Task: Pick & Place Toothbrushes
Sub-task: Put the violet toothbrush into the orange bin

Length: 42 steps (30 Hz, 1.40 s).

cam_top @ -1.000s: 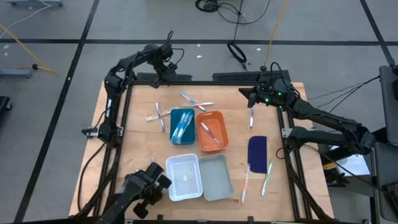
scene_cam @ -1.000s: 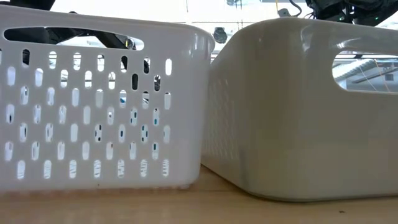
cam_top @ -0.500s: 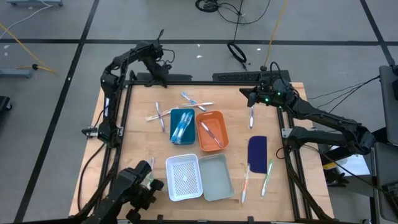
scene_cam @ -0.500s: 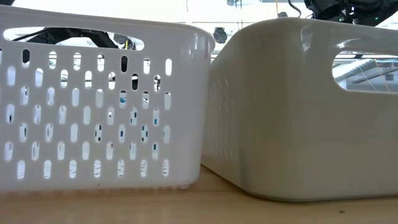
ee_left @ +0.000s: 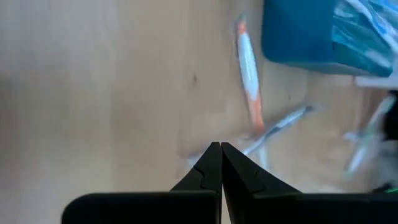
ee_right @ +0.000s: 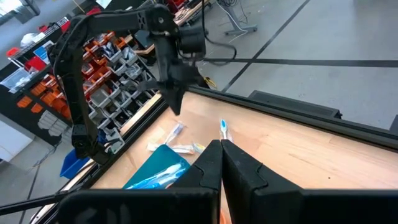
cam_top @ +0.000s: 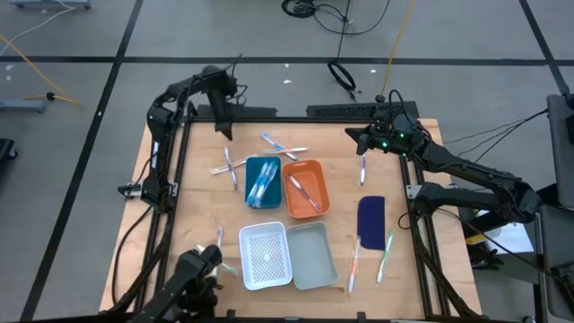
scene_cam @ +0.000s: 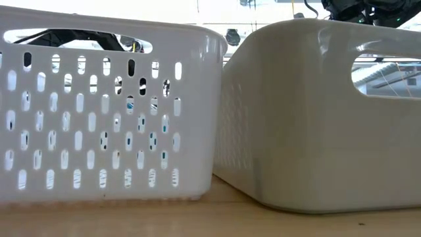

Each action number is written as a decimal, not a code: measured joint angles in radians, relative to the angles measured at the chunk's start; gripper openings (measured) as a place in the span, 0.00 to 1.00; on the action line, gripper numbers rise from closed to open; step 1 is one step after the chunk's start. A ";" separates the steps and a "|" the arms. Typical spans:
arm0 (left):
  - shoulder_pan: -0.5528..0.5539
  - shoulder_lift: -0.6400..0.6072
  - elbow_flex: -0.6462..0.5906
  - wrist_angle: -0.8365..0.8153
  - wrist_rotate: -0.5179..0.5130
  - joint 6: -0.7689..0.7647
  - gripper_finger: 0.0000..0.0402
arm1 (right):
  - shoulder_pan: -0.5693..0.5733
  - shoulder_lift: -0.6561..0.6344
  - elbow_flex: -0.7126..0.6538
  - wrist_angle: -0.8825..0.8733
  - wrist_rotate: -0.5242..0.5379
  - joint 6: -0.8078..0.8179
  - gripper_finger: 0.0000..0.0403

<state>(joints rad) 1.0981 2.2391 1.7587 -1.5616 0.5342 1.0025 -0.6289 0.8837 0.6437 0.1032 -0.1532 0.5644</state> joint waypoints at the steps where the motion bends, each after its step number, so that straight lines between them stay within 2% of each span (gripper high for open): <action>1: -0.002 0.000 -0.026 -0.002 -0.006 -0.049 0.00 | 0.000 0.000 0.000 0.000 0.000 0.000 0.00; 5: -0.017 -0.002 -0.108 -0.008 -0.134 -0.259 0.00 | 0.000 0.000 0.000 0.000 0.000 0.000 0.00; 7: -0.024 -0.013 -0.141 0.001 -0.173 -0.315 0.00 | 0.000 0.000 0.000 -0.001 0.000 0.000 0.00; 11: -0.042 -0.055 -0.197 0.064 -0.133 -0.348 0.00 | 0.000 0.000 0.000 -0.003 0.000 -0.005 0.00; 16: -0.076 -0.144 -0.288 0.222 -0.116 -0.461 0.00 | 0.000 0.000 0.000 -0.003 0.000 -0.010 0.00; 21: -0.113 -0.240 -0.410 0.349 -0.172 -0.570 0.00 | 0.000 0.000 0.000 -0.003 -0.004 -0.012 0.00; 26: -0.130 -0.329 -0.523 0.460 -0.177 -0.683 0.00 | 0.000 0.000 0.000 -0.003 -0.004 -0.028 0.00; 35: -0.133 -0.433 -0.547 0.509 -0.187 -0.908 0.01 | 0.000 0.000 0.000 -0.003 -0.005 -0.027 0.00; 42: -0.183 -0.470 -0.552 0.498 -0.389 -1.196 0.03 | 0.000 0.000 0.000 -0.003 -0.005 -0.038 0.00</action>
<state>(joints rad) 0.9154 1.7695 1.2064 -1.0634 0.1455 -0.1932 -0.6289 0.8841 0.6437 0.0998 -0.1581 0.5266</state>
